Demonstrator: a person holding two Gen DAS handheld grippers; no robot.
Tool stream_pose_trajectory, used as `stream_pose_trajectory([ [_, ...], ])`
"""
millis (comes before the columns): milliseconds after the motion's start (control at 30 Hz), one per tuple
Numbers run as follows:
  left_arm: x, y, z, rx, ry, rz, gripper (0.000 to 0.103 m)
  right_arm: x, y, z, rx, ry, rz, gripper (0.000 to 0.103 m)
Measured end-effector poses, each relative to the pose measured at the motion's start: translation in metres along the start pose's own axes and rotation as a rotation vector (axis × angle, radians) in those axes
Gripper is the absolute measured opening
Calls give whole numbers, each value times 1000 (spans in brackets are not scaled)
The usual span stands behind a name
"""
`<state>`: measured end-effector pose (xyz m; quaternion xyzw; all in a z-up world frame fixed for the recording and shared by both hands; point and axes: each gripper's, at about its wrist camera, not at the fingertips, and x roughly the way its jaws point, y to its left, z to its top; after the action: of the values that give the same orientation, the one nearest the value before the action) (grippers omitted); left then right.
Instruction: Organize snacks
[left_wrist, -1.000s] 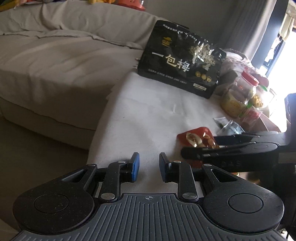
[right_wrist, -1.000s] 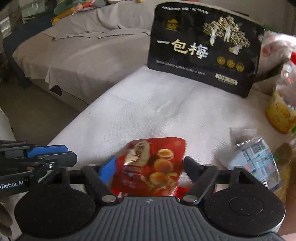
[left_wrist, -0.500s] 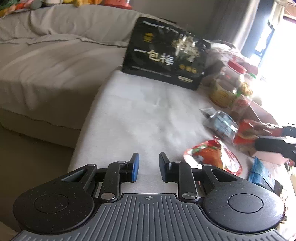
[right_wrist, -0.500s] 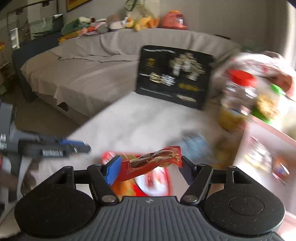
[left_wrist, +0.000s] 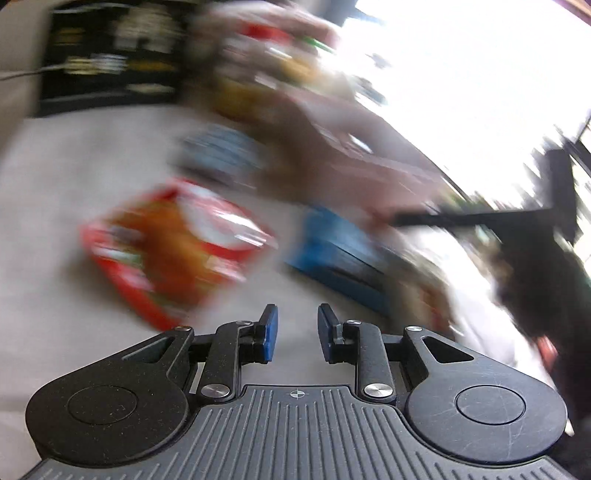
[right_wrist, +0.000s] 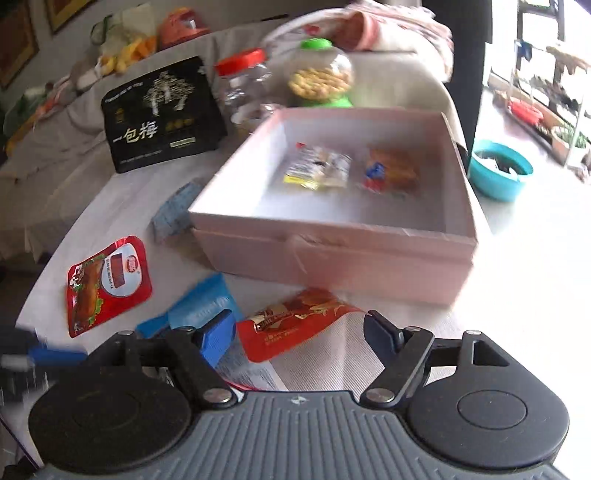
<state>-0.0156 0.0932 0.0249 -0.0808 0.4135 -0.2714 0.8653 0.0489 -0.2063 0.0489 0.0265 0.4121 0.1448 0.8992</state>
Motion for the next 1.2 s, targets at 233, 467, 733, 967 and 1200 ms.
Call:
stream_pose_trajectory([
  [233,24,-47,-9,73,64,-114,27,-24,-1,-32,-51,-89,-127,77],
  [467,23,-45,-1,22,-6,-111,27,-42,-6,-57,-73,-99,-202,77],
  [733,36,-40,6,-46,-9,-148,27,-65,-5,-84,-20,-135,-125,77],
  [967,45,-44,0,-36,23,-144,28,-65,0,-82,-55,-134,-96,77],
  [1200,33,-36,2,-43,-10,-115,31,-60,12,-85,-93,-129,-72,77],
])
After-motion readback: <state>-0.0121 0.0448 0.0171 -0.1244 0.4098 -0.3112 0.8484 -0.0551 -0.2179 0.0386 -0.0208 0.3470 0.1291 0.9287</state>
